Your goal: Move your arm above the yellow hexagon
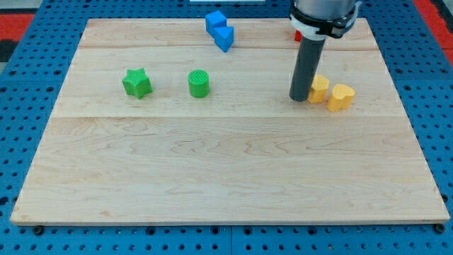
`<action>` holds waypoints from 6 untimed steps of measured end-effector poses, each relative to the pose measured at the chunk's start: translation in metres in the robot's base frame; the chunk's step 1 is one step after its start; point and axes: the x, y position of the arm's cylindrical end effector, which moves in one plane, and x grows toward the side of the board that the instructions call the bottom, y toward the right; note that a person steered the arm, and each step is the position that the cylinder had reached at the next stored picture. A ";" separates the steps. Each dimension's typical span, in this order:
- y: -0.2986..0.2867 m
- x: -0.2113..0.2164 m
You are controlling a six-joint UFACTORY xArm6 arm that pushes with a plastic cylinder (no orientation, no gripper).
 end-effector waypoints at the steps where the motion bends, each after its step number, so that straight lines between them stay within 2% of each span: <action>1: -0.034 -0.011; 6: -0.051 -0.022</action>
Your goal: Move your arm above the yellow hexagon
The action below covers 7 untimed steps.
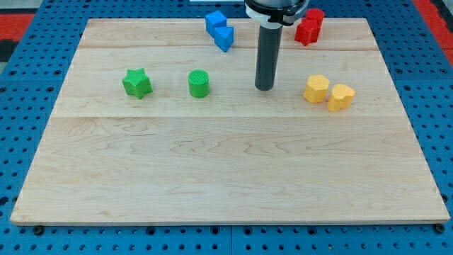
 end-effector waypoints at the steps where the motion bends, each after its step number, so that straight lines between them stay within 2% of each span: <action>1: -0.003 -0.001; 3: -0.003 -0.003; 4: 0.017 -0.033; 5: 0.044 -0.030; 6: 0.072 -0.055; 7: 0.095 -0.049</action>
